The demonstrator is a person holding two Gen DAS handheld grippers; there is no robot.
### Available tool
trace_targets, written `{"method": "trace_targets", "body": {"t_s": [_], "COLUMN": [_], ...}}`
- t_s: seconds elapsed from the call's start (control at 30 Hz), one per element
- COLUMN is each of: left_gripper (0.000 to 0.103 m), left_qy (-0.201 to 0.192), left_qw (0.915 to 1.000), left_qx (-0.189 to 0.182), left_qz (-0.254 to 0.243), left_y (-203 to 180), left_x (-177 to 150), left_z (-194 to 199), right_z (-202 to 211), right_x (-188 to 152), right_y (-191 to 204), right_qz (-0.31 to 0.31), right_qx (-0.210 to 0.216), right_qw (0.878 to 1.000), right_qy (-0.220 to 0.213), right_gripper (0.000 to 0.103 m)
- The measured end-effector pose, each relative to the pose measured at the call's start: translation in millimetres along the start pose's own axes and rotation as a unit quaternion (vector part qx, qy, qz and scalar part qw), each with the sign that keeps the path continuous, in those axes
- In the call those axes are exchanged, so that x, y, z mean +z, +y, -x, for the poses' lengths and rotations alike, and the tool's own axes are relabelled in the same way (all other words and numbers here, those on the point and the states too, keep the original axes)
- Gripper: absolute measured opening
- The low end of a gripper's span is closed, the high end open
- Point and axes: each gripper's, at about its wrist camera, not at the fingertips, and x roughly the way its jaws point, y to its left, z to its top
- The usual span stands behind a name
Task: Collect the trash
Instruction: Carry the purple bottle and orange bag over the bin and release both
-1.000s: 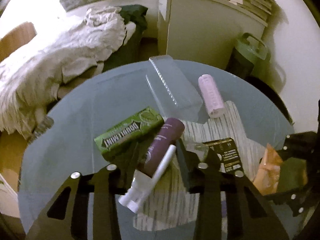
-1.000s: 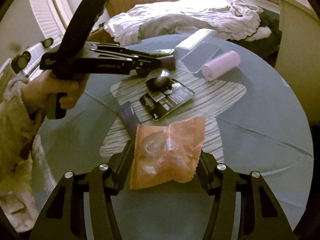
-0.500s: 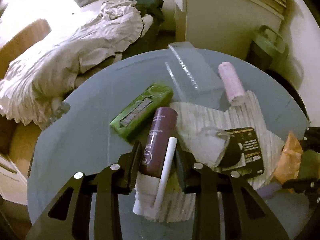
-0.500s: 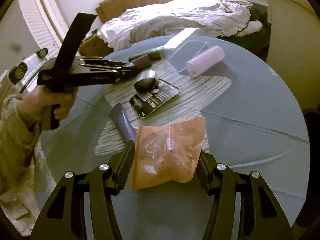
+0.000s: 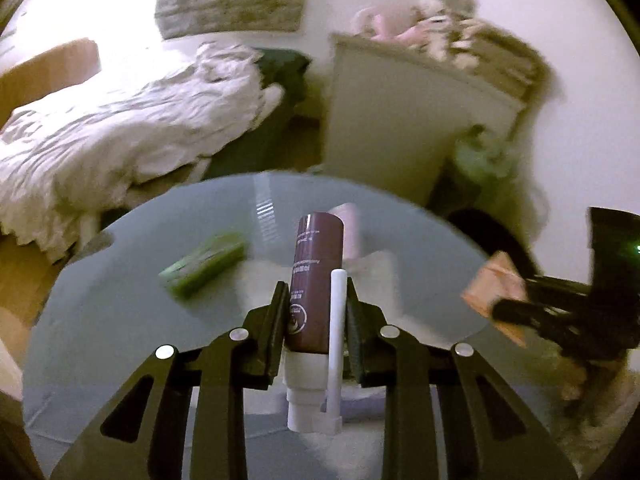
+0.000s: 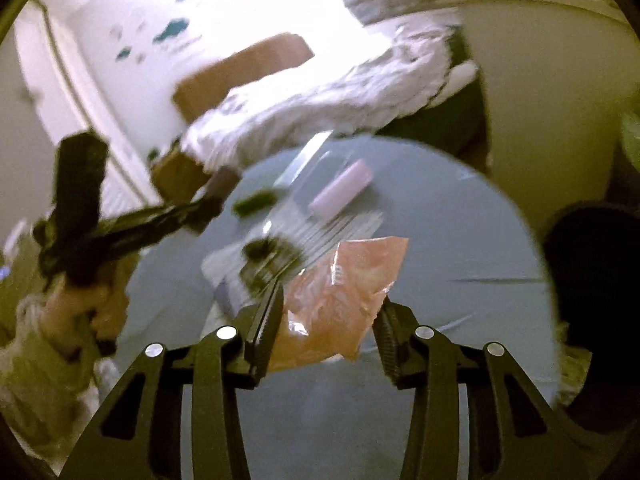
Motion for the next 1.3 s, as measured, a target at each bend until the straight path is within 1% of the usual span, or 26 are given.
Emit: {"method": "trace_targets", "body": {"t_s": [0.07, 0.1, 0.13, 0.23, 0.3, 0.37, 0.53, 0.6, 0.67, 0.77, 0.87, 1.0, 1.1, 1.3], "left_gripper": [0.026, 0.026, 0.027, 0.027, 0.027, 0.027, 0.027, 0.027, 0.027, 0.026, 0.025, 0.025, 0.024, 0.024], "left_qy": [-0.006, -0.008, -0.011, -0.012, -0.005, 0.004, 0.018, 0.017, 0.029, 0.044, 0.061, 0.075, 0.078, 0.070], "left_qw": [0.9997, 0.9994, 0.9990, 0.9973, 0.9954, 0.9934, 0.9883, 0.9869, 0.9851, 0.9847, 0.9840, 0.9826, 0.9816, 0.9807], "left_qx": [-0.025, -0.033, -0.041, -0.068, -0.092, -0.110, -0.142, -0.149, -0.160, -0.154, -0.153, -0.154, -0.159, -0.168], "left_qz": [-0.006, -0.008, -0.012, -0.022, -0.026, -0.032, -0.052, -0.058, -0.056, -0.068, -0.067, -0.073, -0.070, -0.071], "left_y": [-23.0, -31.9, -44.4, -77.4, -102.4, -122.8, -170.5, -185.7, -195.9, -208.9, -213.0, -218.9, -226.1, -241.4], "left_x": [8.4, 11.6, 15.3, 23.4, 28.4, 32.7, 38.2, 42.4, 46.5, 46.4, 44.3, 42.4, 46.8, 57.4], "left_z": [-1.5, -3.6, -6.9, -22.3, -38.7, -54.1, -86.7, -98.0, -111.4, -128.0, -144.3, -160.0, -172.0, -182.7], "right_z": [14.2, 24.1, 31.0, 55.1, 70.4, 80.4, 99.0, 98.5, 98.9, 96.5, 95.0, 94.2, 95.0, 95.7], "right_x": [3.1, 4.6, 5.8, 4.1, -1.1, -5.7, -19.7, -21.1, -22.1, -22.0, -24.2, -23.5, -25.7, -28.5], "right_y": [-15.6, -28.2, -37.5, -71.4, -95.5, -116.2, -167.2, -183.2, -194.2, -207.9, -217.6, -219.5, -223.7, -230.7], "right_qz": [-0.019, -0.033, -0.044, -0.083, -0.107, -0.132, -0.187, -0.201, -0.212, -0.217, -0.227, -0.230, -0.245, -0.267], "right_qx": [-0.014, -0.025, -0.033, -0.063, -0.084, -0.096, -0.135, -0.152, -0.159, -0.178, -0.179, -0.184, -0.186, -0.192], "right_qw": [0.999, 0.998, 0.997, 0.992, 0.986, 0.980, 0.962, 0.956, 0.953, 0.949, 0.948, 0.946, 0.942, 0.934], "right_qy": [-0.024, -0.039, -0.049, -0.078, -0.097, -0.111, -0.145, -0.147, -0.149, -0.141, -0.137, -0.137, -0.137, -0.138], "right_gripper": [0.044, 0.041, 0.041, 0.041, 0.041, 0.041, 0.041, 0.041, 0.041, 0.041, 0.041, 0.041, 0.041, 0.041]}}
